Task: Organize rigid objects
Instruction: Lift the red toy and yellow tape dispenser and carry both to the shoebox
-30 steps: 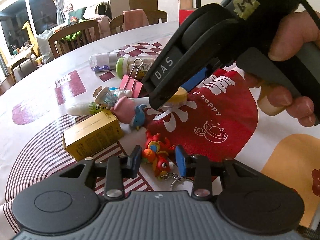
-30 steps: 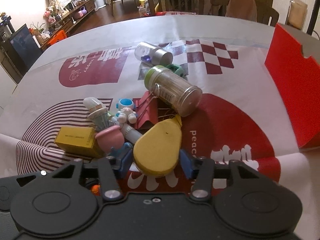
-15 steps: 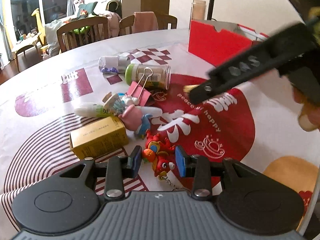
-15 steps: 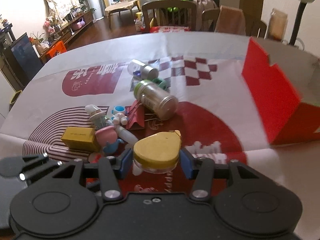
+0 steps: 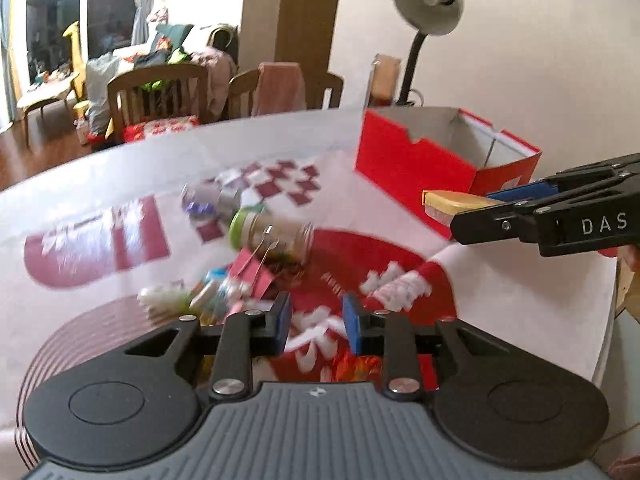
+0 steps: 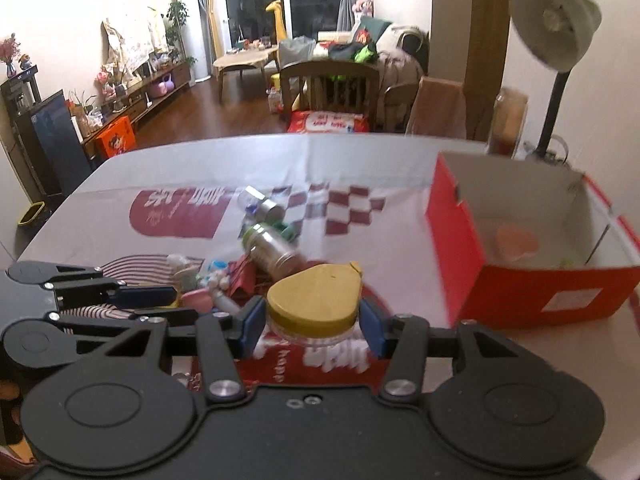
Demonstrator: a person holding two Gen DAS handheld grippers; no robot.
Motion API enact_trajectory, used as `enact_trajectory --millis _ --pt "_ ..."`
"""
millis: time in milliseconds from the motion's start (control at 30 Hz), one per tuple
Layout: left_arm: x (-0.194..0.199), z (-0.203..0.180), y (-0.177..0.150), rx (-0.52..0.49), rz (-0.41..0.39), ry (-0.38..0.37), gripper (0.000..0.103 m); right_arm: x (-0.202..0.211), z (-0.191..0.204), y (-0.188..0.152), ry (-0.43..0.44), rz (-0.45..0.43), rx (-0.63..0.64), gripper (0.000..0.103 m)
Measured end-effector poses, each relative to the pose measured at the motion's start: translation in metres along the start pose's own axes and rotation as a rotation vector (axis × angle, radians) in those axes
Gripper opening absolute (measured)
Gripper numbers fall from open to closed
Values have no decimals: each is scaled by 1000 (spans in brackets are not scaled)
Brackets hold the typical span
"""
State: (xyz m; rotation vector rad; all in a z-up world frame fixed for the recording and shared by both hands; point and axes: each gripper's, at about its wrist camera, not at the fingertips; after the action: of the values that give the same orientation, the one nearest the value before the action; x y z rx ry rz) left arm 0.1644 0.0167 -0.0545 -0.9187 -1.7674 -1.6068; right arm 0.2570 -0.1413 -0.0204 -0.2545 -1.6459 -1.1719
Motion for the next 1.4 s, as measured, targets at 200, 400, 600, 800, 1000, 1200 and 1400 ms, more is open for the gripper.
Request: enact_trajectory --millis 200,400,600,800,1000,1200,1400 --pt "-8 -2 7 -37 43 -23 28 10 -29 -2 20 -18 -46 50" --pt "-29 -2 -14 -31 119 -27 28 8 -44 -14 34 5 -83 50" --pt "-48 -11 -31 -60 166 -51 64 12 -49 -22 36 10 -95 50" --pt "-66 -21 -36 -88 184 -12 68 16 -56 -28 35 13 -108 50" --pt "-77 -29 -37 -115 183 27 67 19 -61 -35 30 16 -120 50" --pt "-79 -36 -37 -137 180 91 39 18 -65 -38 24 16 -125 49" --pt "-78 -35 -34 -115 182 96 33 15 -68 -40 18 24 -127 49"
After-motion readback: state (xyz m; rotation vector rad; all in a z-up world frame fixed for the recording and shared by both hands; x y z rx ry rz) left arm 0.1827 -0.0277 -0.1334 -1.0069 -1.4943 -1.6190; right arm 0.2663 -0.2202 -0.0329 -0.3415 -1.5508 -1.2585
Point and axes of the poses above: each gripper's, at about its wrist camera, not at the fingertips, and x roughly against the way its jaws point, z to its left, y to its top, and after that the axes turned 12 degrees about z, right-handed
